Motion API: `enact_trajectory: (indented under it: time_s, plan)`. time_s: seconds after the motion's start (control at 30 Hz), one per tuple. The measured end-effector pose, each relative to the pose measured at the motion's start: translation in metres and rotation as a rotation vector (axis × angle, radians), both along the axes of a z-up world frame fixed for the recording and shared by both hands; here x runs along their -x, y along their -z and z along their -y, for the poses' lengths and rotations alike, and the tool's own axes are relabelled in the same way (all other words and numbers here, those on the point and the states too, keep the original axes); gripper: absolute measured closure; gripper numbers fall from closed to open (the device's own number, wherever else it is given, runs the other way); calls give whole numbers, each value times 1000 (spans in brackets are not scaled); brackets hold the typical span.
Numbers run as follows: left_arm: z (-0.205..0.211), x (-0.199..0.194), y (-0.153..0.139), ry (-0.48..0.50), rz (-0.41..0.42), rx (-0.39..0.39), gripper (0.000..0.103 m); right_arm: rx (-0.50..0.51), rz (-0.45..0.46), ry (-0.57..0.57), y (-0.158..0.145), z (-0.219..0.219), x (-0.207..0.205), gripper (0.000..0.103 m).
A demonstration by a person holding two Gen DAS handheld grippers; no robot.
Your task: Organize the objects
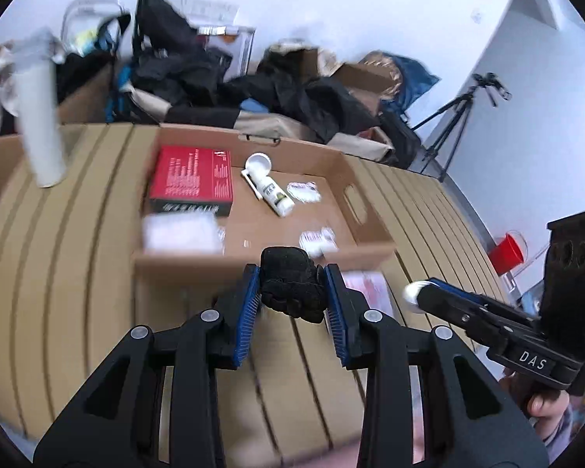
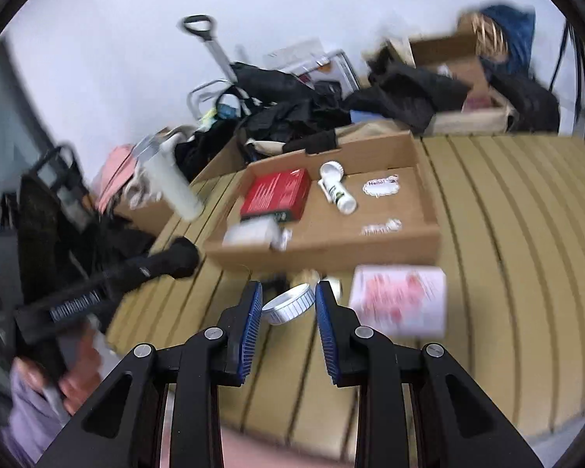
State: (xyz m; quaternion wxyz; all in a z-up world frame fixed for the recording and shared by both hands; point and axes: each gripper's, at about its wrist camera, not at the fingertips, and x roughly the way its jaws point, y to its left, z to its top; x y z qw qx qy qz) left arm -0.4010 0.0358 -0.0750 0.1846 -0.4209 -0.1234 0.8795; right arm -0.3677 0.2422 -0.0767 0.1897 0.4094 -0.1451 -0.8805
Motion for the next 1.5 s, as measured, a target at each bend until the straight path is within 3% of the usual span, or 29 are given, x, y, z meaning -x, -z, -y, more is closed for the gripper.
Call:
enact_trajectory:
  time_s: [0.2, 0.3, 0.33, 0.4, 0.5, 0.6, 0.7, 0.8, 0.97, 1.13, 1.27, 1.37, 1.43, 1.5]
  plan:
    - [-17, 75, 50, 10, 107, 94, 70, 105, 138, 5, 43, 23, 130, 72]
    - [-9, 84, 60, -4, 122, 70, 50, 141, 137, -63, 59, 40, 162, 67]
    - [-5, 84, 58, -8, 117, 67, 42, 119, 161, -84, 66, 48, 173, 54]
    - [5, 81, 51, -16, 90, 65, 36, 84, 174, -73, 70, 52, 182, 33]
    - [19, 77, 35, -36, 44, 80, 27, 84, 126, -59, 63, 48, 178, 30]
    - [29, 67, 19, -78, 27, 168, 13, 77, 120, -44, 51, 39, 171, 30]
    - [32, 55, 6, -108, 49, 288, 8, 3, 127, -16, 35, 28, 156, 30]
    - [35, 45, -8, -146, 98, 350, 7, -186, 202, 42, 20, 18, 141, 30]
    - [33, -4, -56, -153, 15, 298, 7, -202, 134, 49, -28, 4, 91, 30]
    - [30, -78, -87, -158, -76, 310, 0, -201, 53, 22, -59, -4, 13, 30]
    - [33, -159, -78, -156, -134, 301, 0, -64, 50, -73, -54, -15, -66, 24]
    - [39, -224, -57, -110, -122, 257, 0, -78, 30, -93, -39, -16, -136, 21]
    - [40, -249, -46, -91, -118, 242, 0, -87, 22, -107, -28, -12, -178, 21]
    - [37, -261, -34, -72, -96, 277, 0, -97, 8, -106, -18, -7, -203, 21]
